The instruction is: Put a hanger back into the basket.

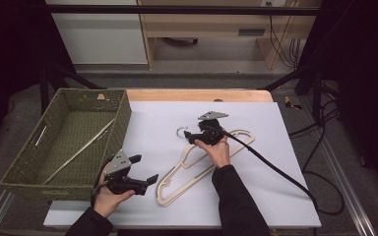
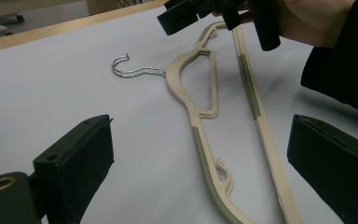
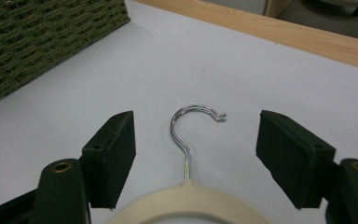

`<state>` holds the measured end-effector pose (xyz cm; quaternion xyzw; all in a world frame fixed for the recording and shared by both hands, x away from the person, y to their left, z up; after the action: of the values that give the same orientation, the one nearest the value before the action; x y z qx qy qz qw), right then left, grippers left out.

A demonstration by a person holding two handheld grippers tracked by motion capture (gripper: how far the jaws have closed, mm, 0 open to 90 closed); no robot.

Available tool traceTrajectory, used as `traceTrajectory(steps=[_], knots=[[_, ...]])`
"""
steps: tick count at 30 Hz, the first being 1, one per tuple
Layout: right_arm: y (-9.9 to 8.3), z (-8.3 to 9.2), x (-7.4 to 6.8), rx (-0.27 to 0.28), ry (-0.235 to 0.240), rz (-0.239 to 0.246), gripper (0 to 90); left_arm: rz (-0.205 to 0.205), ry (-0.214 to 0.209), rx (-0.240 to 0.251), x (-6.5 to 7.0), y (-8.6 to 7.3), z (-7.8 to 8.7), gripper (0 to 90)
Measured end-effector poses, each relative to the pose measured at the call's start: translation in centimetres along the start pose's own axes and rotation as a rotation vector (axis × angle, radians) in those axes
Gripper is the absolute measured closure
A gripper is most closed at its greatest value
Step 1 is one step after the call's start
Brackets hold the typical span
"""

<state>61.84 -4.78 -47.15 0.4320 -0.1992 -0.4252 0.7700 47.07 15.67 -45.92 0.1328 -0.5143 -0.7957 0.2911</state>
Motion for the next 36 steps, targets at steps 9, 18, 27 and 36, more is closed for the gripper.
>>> traceTrajectory(steps=[9,18,27,36], knots=[[0.0,-2.1,-0.1,-0.058,-0.008,0.014,36.9,0.012,0.001,-0.001,-0.2,-0.1,0.0,7.0],[-0.8,-3.4,0.1,-0.1,-0.006,0.003,51.2,0.016,0.001,-0.006,-0.3,-0.2,-0.1,7.0],[-2.0,-4.3,-0.1,-0.153,0.01,0.007,63.4,0.015,0.001,-0.012,-0.3,-0.4,-0.2,7.3],[-2.6,-4.8,-0.1,-0.178,0.019,0.007,75.9,0.015,0.003,-0.014,-0.4,-0.5,-0.2,7.4]])
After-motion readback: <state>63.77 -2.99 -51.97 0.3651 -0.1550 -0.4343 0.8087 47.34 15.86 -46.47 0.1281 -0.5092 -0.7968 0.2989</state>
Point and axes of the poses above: each handheld gripper's, and its own axes: z roughly backward along the jaws, y roughly out of its top, x roughly to its right, the point moved 7 cm from there along -z, roughly forward along the jaws, and after that the axes turned 4 degrees about -y, right-handed, at the moved point
